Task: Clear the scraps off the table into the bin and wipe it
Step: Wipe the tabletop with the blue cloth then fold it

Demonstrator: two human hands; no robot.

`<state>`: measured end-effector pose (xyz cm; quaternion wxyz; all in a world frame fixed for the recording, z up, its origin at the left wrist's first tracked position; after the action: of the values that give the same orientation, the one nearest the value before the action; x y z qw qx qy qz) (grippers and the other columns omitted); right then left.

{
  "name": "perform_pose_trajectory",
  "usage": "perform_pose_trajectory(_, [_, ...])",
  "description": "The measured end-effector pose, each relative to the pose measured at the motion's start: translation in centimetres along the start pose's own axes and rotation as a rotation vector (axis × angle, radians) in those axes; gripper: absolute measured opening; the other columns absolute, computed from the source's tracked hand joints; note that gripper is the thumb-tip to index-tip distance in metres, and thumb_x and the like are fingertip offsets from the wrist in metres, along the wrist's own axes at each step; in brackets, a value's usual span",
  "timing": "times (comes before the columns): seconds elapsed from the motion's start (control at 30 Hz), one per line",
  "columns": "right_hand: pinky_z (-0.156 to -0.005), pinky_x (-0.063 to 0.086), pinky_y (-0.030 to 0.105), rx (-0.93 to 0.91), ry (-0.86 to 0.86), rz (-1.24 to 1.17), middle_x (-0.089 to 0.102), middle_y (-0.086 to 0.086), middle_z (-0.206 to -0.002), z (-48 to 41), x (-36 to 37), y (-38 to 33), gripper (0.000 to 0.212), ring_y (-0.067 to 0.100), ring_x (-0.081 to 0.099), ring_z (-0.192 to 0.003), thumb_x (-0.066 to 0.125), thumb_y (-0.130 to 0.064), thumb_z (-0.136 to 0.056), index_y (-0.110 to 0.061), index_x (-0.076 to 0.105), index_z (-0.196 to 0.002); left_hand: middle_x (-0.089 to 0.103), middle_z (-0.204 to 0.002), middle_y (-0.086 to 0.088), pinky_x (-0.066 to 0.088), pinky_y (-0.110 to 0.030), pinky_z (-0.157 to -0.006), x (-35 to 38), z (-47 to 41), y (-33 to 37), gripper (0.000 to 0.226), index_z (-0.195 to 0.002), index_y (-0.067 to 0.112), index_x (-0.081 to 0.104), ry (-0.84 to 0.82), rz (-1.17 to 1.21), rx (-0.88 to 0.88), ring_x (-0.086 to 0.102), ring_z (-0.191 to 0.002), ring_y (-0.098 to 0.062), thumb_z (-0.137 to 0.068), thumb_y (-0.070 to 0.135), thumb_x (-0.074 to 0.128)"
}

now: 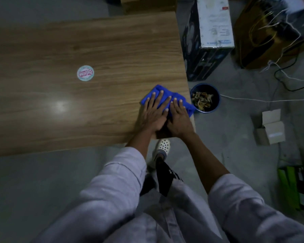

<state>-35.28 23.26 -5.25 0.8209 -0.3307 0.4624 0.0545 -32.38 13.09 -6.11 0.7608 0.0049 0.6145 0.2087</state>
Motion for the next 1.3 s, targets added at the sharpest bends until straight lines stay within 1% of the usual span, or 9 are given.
perform_pose_trajectory(0.1, [-0.128,0.005,0.045,-0.089,-0.036,-0.025,0.009,0.016,-0.168,2.5,2.1,-2.0,0.076,0.032,-0.001,-0.157,0.045,-0.027,-0.093,-0.001,0.018,-0.159,-0.001,-0.17,0.004,0.001,-0.043,-0.126,0.9,4.3,-1.9,0.058,-0.16,0.038,0.007,0.031,0.016,-0.058,-0.004,-0.157,-0.022,-0.104,0.044,0.017])
perform_pose_trajectory(0.2, [-0.127,0.012,0.048,-0.127,-0.01,-0.053,0.016,0.016,-0.167,6.0,3.4,-1.5,0.076,0.03,0.003,-0.156,0.045,-0.029,-0.091,0.001,0.024,-0.157,0.001,-0.17,0.001,0.005,-0.046,-0.125,2.2,7.6,-0.9,0.059,-0.161,0.036,0.009,0.029,0.014,-0.052,-0.002,-0.157,-0.025,-0.103,0.044,0.014])
perform_pose_trajectory(0.3, [-0.126,0.016,0.048,-0.076,0.05,-0.076,0.018,0.014,-0.167,8.0,3.2,1.4,0.074,0.024,0.002,-0.154,0.049,-0.026,-0.093,-0.001,0.025,-0.157,-0.004,-0.17,0.002,0.0,-0.047,-0.125,3.0,8.1,2.0,0.058,-0.16,0.038,0.005,0.007,0.017,-0.029,-0.008,-0.157,-0.025,-0.103,0.043,0.014])
perform_pose_trajectory(0.4, [-0.126,0.01,0.043,0.015,0.122,-0.077,0.015,0.012,-0.168,7.7,1.9,4.1,0.073,0.027,0.003,-0.156,0.058,-0.021,-0.099,-0.005,0.02,-0.159,-0.012,-0.169,0.005,-0.007,-0.044,-0.125,2.8,5.8,5.0,0.057,-0.16,0.038,0.003,-0.058,0.029,0.053,-0.015,-0.155,-0.023,-0.107,0.039,0.024])
perform_pose_trajectory(0.63, [-0.125,0.0,0.038,0.153,0.154,-0.087,0.005,0.015,-0.169,1.0,-0.6,4.2,0.076,0.028,-0.003,-0.157,0.052,-0.025,-0.1,-0.003,0.011,-0.161,-0.005,-0.169,0.013,-0.006,-0.04,-0.126,0.9,-2.1,3.7,0.057,-0.159,0.045,0.013,-0.115,0.03,0.136,-0.013,-0.155,-0.015,-0.106,0.042,0.034])
perform_pose_trajectory(0.83, [-0.126,-0.002,0.039,0.068,0.115,-0.131,0.004,0.013,-0.169,1.9,1.6,-0.4,0.074,0.027,-0.005,-0.157,0.05,-0.024,-0.1,-0.003,0.013,-0.16,-0.009,-0.169,0.011,-0.008,-0.039,-0.125,0.0,1.8,-0.3,0.057,-0.159,0.043,0.008,-0.088,0.032,0.009,-0.015,-0.155,-0.016,-0.107,0.04,0.033])
perform_pose_trajectory(1.03, [-0.126,0.014,0.05,0.002,0.069,-0.119,0.014,0.012,-0.168,7.4,3.8,1.8,0.074,0.028,0.003,-0.157,0.06,-0.02,-0.097,-0.003,0.023,-0.159,-0.012,-0.169,0.006,-0.009,-0.042,-0.125,1.9,6.3,2.1,0.059,-0.16,0.04,0.009,-0.157,0.065,0.047,-0.018,-0.155,-0.021,-0.107,0.039,0.035])
perform_pose_trajectory(1.17, [-0.127,0.005,0.041,0.081,0.102,-0.144,0.011,0.009,-0.169,5.8,1.7,3.2,0.072,0.026,-0.001,-0.157,0.054,-0.018,-0.098,-0.007,0.02,-0.16,-0.014,-0.169,0.008,-0.01,-0.041,-0.125,1.7,3.7,3.4,0.059,-0.16,0.04,0.008,-0.214,0.062,0.102,-0.02,-0.154,-0.019,-0.107,0.041,0.034])
perform_pose_trajectory(1.3, [-0.128,0.0,0.039,0.119,0.179,-0.185,0.01,0.01,-0.169,2.4,0.4,2.2,0.076,0.026,-0.002,-0.157,0.055,-0.02,-0.096,-0.006,0.018,-0.161,-0.002,-0.17,0.008,-0.004,-0.04,-0.126,-0.2,-0.4,2.6,0.055,-0.158,0.042,0.02,-0.297,0.097,0.084,-0.012,-0.156,-0.021,-0.107,0.036,0.037])
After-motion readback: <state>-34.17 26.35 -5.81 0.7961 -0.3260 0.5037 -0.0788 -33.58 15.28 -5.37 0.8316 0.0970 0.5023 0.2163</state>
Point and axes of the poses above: each hand's wrist, its own z-axis away from the middle knuckle, its own x-axis out of the palm, y = z × x, the point moved 9 cm from there along -z, towards the middle knuckle
